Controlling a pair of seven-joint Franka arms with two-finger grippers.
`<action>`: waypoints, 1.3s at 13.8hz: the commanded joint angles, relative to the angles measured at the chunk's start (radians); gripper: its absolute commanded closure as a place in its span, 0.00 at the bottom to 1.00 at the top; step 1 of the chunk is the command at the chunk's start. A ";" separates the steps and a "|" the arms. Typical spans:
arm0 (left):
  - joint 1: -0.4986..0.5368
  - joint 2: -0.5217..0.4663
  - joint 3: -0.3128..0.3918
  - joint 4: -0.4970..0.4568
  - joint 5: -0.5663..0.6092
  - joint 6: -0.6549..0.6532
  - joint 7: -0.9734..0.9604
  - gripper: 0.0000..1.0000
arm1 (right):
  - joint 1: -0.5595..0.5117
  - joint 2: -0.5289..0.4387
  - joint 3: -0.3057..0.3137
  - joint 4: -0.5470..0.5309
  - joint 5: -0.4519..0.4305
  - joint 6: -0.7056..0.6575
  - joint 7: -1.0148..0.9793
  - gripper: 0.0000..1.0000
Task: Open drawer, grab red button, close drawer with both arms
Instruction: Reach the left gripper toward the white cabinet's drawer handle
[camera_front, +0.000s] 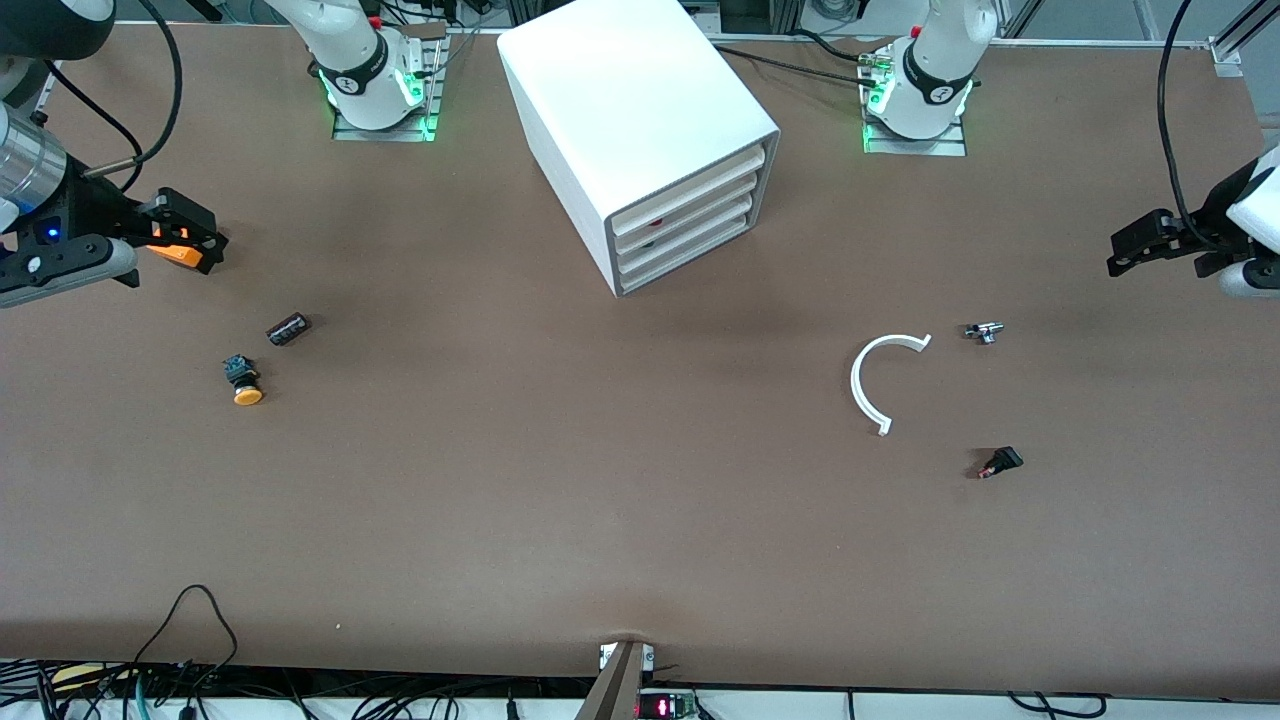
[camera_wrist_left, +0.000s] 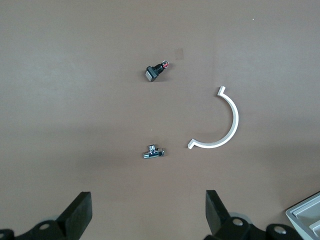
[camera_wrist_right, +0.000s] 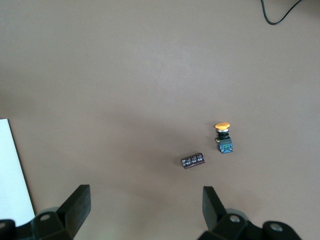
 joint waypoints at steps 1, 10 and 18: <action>-0.014 -0.021 0.018 -0.027 -0.010 0.008 0.065 0.00 | -0.012 0.013 0.009 0.023 -0.014 -0.021 0.014 0.00; -0.020 0.054 -0.021 -0.017 -0.092 -0.115 0.064 0.00 | -0.012 0.013 0.008 0.023 -0.012 -0.023 0.014 0.00; -0.019 0.238 -0.158 -0.018 -0.395 -0.203 0.086 0.00 | -0.013 0.014 0.006 0.023 -0.012 -0.021 0.014 0.00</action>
